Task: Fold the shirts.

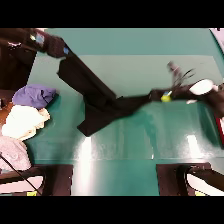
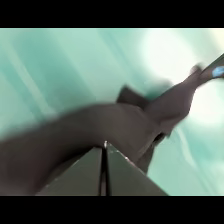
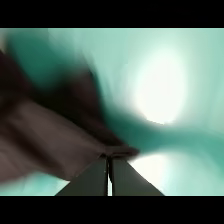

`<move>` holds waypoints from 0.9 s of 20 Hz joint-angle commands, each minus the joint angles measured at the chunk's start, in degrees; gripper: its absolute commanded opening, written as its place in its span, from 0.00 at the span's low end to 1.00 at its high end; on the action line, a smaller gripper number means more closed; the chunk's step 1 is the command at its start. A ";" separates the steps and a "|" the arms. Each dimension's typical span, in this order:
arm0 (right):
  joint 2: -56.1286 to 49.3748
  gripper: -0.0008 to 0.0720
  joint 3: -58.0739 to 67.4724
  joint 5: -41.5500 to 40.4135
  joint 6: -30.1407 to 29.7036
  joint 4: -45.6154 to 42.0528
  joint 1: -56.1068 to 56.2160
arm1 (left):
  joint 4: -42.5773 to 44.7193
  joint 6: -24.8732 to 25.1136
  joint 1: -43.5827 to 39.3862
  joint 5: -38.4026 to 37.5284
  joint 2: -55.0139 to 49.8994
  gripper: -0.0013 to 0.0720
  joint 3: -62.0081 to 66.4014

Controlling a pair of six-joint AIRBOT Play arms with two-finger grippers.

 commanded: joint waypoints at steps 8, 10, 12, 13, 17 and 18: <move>19.89 0.04 47.10 2.54 -0.31 -0.02 -21.99 | -0.28 -0.70 0.02 13.49 16.46 0.05 10.38; 20.85 0.04 52.33 5.29 -0.28 0.00 -26.10 | -0.74 -0.72 0.02 14.75 20.39 0.05 10.38; 20.33 0.04 56.72 9.20 -0.22 0.02 -30.14 | -2.03 -0.72 0.00 14.01 22.71 0.05 10.38; 19.47 0.04 59.10 11.65 0.00 0.07 -31.74 | -2.95 -0.72 0.02 13.11 23.28 0.05 10.25; 12.74 0.04 66.36 22.18 4.68 0.31 -34.77 | -6.05 -0.79 0.00 7.80 23.32 0.05 2.95; 11.02 0.04 66.23 24.72 6.08 0.83 -34.77 | -7.21 -0.79 0.00 6.67 23.06 0.05 -0.85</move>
